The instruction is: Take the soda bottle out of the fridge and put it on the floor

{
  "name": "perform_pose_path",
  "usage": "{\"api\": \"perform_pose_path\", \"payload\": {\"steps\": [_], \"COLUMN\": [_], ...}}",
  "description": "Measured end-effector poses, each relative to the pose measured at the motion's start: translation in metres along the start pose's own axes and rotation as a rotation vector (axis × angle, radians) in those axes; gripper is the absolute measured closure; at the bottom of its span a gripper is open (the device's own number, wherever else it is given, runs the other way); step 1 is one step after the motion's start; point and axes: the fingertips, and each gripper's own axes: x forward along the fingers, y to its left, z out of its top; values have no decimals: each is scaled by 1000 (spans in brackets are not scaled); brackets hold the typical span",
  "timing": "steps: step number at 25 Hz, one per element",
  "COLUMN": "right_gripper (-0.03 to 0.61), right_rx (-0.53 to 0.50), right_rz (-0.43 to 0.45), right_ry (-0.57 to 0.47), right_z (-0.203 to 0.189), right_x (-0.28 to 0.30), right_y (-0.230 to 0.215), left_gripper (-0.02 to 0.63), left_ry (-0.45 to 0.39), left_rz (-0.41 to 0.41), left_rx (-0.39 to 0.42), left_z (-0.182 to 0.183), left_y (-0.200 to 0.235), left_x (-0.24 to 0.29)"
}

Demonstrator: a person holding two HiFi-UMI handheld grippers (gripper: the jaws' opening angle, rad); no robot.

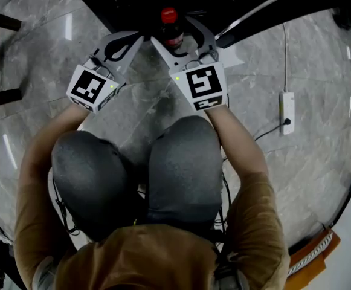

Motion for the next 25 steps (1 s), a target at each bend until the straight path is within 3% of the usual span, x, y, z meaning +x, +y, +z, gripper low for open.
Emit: {"api": "perform_pose_path", "payload": {"steps": [7,14,25], "right_gripper": [285,285,285], "right_rx": [38,43,61], "right_rz": [18,35,52], "right_ry": [28,50,114], "right_z": [-26,-46,-92], "right_x": [-3,1,-3], "right_y": [8,15,31], "left_gripper": [613,614,612], "left_ry": [-1,12,92], "left_rz": [27,2,4], "left_rx": [-48,-57,-48], "left_z": [-7,-21,-71], "left_y": [5,1,-14], "left_x": [4,14,13]}}
